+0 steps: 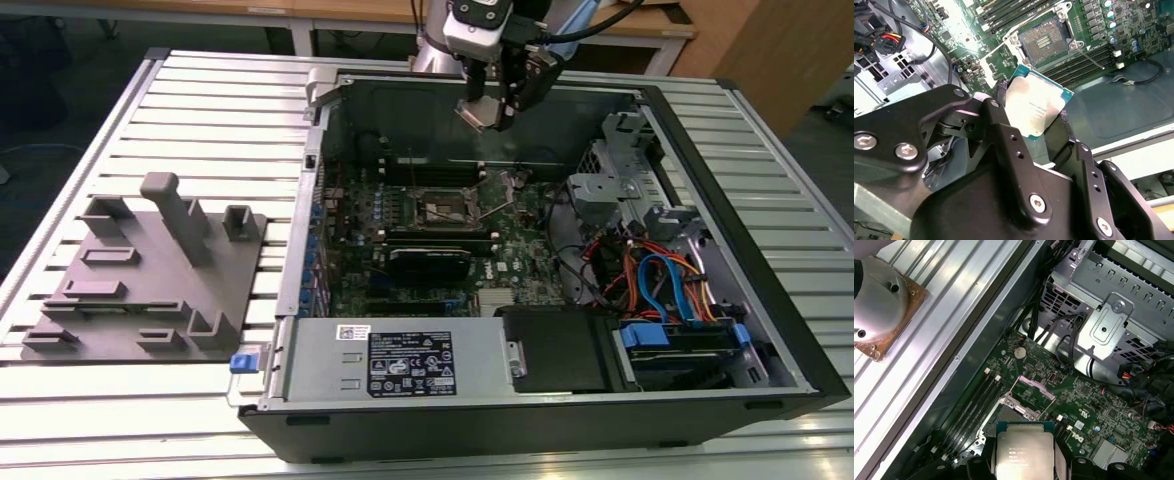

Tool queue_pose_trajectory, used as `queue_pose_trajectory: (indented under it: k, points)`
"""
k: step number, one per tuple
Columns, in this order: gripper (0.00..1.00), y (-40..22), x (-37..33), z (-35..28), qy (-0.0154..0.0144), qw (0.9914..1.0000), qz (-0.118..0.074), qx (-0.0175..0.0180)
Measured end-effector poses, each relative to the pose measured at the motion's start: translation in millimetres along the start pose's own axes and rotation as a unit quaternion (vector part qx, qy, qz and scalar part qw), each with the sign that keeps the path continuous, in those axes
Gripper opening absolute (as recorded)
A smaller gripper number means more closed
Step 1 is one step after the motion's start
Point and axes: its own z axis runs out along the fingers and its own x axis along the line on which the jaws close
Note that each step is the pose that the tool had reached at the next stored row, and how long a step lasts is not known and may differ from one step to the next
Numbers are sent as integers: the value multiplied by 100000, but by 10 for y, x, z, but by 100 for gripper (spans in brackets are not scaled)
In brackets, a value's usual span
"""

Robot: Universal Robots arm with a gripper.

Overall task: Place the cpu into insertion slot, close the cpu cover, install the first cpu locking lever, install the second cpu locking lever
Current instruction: 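Place the cpu into insertion slot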

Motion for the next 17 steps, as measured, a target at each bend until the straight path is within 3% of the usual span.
queue_pose_trajectory:
  k: [17]
  points:
    - [55,-1,0,0,-90,99994,1074,-23]
